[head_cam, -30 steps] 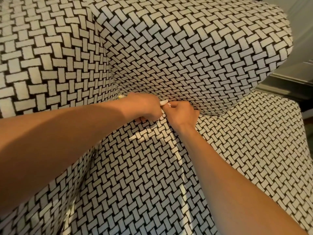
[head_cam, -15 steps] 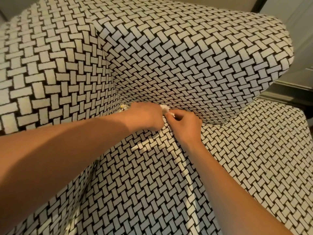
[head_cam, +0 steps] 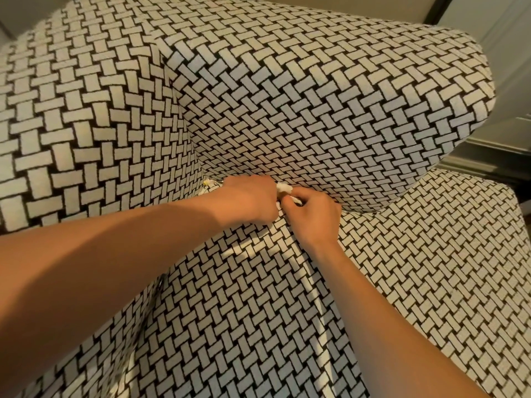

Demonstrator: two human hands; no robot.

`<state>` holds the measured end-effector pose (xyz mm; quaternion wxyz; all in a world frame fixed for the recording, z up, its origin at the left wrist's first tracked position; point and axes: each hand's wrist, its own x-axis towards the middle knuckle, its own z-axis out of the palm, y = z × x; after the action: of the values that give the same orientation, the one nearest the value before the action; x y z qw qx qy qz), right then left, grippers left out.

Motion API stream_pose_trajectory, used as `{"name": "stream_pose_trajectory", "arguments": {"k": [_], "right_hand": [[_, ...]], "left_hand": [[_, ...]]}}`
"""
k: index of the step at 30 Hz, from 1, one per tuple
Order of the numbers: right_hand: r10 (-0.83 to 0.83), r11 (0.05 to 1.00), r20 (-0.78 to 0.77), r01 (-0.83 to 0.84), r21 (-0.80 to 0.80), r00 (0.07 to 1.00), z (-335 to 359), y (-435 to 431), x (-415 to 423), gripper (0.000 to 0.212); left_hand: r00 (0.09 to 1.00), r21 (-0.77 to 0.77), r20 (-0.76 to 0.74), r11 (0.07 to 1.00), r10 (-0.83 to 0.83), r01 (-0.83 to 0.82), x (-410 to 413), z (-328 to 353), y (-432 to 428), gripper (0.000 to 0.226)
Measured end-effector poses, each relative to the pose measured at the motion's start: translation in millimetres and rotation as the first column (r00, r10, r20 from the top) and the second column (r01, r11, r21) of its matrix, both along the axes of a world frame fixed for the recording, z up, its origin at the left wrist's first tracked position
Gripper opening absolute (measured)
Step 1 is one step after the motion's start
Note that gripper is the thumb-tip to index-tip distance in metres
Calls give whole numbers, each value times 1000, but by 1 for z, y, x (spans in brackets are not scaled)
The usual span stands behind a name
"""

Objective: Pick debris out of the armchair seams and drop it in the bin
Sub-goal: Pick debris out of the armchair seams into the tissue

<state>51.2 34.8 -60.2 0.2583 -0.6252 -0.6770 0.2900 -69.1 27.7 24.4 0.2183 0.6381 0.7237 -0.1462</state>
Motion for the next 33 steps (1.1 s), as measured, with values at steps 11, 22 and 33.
{"name": "stream_pose_trajectory", "arguments": {"k": [11,22,33], "right_hand": [[36,999,-222,-42,-22,974,-3,-2,11,29],[232,970,-146,-218,103,962,0,-14,23,27],[30,998,-90,-24,64,996,2,-12,20,34]], "left_hand": [[996,41,84,999,16,-20,1,-2,3,11],[952,34,302,999,-48,40,2,-10,8,11],[982,158,155,984,-107,82,-5,-10,2,14]]}}
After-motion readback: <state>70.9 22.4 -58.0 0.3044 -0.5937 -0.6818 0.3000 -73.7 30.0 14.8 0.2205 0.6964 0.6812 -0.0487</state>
